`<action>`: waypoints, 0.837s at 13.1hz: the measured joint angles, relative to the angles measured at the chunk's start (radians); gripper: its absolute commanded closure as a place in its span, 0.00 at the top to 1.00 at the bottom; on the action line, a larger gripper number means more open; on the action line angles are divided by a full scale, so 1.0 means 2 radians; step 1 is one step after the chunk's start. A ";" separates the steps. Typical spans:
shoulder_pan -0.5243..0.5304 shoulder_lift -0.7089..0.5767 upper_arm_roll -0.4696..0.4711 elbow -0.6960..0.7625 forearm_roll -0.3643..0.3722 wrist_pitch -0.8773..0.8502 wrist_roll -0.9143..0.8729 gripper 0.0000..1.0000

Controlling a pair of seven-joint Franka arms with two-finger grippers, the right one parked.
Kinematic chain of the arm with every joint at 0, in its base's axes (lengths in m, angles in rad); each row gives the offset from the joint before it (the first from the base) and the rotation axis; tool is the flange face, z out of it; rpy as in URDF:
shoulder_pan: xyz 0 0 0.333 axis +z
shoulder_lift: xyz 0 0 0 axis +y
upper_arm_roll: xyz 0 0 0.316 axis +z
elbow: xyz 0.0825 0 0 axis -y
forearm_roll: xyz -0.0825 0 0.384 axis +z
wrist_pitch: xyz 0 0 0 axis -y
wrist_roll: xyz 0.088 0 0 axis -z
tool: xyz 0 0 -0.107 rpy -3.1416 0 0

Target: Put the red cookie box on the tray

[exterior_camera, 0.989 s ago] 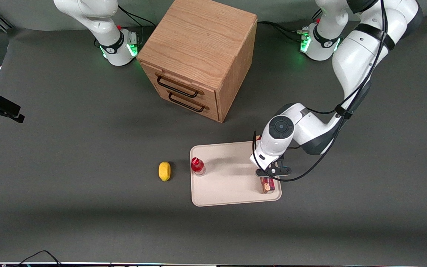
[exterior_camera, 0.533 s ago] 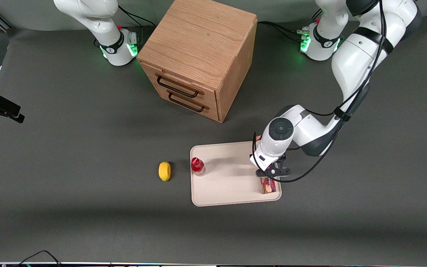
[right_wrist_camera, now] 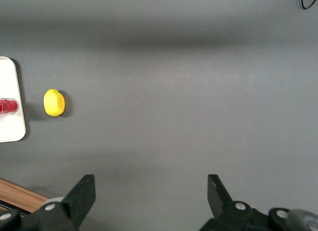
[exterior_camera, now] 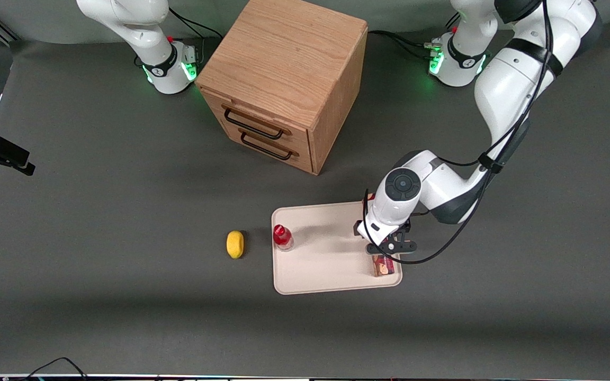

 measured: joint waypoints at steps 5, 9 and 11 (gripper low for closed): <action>0.026 -0.057 -0.028 0.024 -0.041 -0.096 0.073 1.00; 0.061 -0.190 -0.022 0.037 -0.161 -0.244 0.179 1.00; 0.058 -0.260 0.021 0.044 -0.209 -0.317 0.235 1.00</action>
